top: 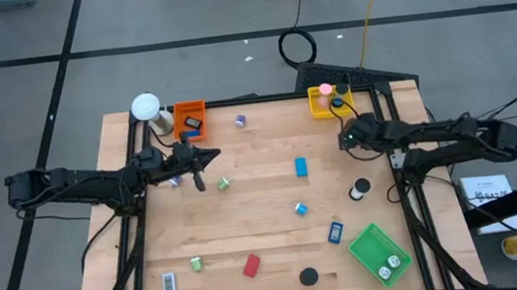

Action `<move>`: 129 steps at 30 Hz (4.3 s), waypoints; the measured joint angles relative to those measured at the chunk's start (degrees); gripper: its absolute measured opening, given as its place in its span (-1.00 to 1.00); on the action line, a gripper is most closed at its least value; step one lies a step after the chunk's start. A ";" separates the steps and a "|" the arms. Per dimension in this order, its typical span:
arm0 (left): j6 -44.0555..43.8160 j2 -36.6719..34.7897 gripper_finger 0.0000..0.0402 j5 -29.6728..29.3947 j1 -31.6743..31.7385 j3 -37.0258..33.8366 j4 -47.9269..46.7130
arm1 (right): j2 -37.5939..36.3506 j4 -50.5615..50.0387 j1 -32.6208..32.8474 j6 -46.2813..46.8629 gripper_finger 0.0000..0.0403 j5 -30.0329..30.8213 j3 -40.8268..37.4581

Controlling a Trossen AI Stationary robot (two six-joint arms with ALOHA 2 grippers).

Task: Pick & Place Office items
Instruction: Put the top red digital clock into the orange bin

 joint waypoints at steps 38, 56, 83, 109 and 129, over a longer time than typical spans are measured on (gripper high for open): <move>-0.09 0.00 -0.96 -3.12 0.09 0.00 0.08 | 8.13 26.48 16.50 -20.26 -0.24 -9.11 10.48; 0.08 0.00 -0.91 -3.24 0.09 0.00 -0.33 | 43.51 26.70 19.12 -40.80 -0.24 -18.36 36.98; 0.04 0.01 -0.91 -4.09 0.09 0.00 -0.79 | 46.11 31.26 24.21 -54.97 0.03 -19.47 37.93; 6.74 20.44 -0.91 3.02 -2.54 12.02 -3.75 | 6.56 44.29 20.13 -57.17 -0.91 -19.61 8.11; 9.29 43.18 -0.52 7.63 -2.75 33.17 -25.61 | 2.43 65.47 19.16 -61.22 -1.00 -19.83 -4.62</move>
